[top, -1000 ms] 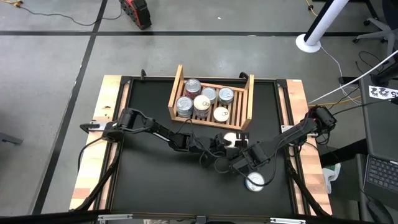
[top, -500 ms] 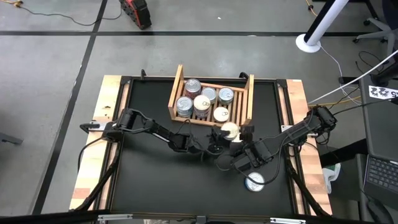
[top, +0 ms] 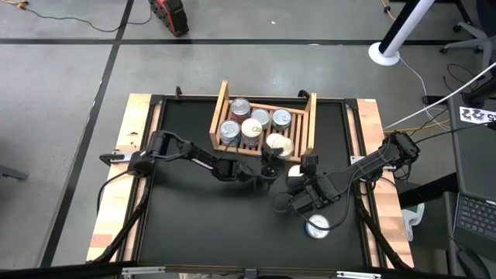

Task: Stack canned seafood by type on shelf
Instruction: Stack the blue tuna can on top of the other blue tuna can on the shelf

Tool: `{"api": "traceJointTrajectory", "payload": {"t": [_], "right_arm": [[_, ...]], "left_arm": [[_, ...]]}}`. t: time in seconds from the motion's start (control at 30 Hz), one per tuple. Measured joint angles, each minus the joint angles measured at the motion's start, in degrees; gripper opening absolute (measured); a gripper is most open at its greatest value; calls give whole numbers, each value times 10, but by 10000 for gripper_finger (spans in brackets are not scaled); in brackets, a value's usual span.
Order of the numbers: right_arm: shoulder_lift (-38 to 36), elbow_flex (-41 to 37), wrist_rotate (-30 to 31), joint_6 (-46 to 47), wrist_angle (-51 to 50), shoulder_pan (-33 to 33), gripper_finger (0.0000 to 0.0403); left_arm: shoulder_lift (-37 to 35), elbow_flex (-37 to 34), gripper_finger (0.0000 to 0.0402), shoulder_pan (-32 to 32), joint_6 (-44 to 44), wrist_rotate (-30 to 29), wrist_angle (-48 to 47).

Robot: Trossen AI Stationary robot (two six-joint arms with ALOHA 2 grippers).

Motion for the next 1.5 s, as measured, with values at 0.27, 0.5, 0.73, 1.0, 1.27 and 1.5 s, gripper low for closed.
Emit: {"api": "traceJointTrajectory", "payload": {"t": [0.27, 0.5, 0.73, 1.0, 1.27, 1.5], "right_arm": [[0, 0, 0, -4, 6, 0, 166], [0, 0, 0, -4, 6, 0, 166], [0, 0, 0, -4, 7, 0, 166], [0, 0, 0, -5, 9, 0, 166], [0, 0, 0, -5, 9, 0, 166], [0, -6, 0, -8, 45, 0, 166]], "left_arm": [[-1, 0, 198, 37, -15, 3, -63], [-1, 0, 198, 51, -16, 4, -103], [-1, 0, 220, 56, -18, 5, -102], [-1, 1, 272, 59, -105, 4, -98], [-1, 1, 279, 51, -65, 3, -99], [-1, 8, 280, 44, -107, 1, -102]]}}
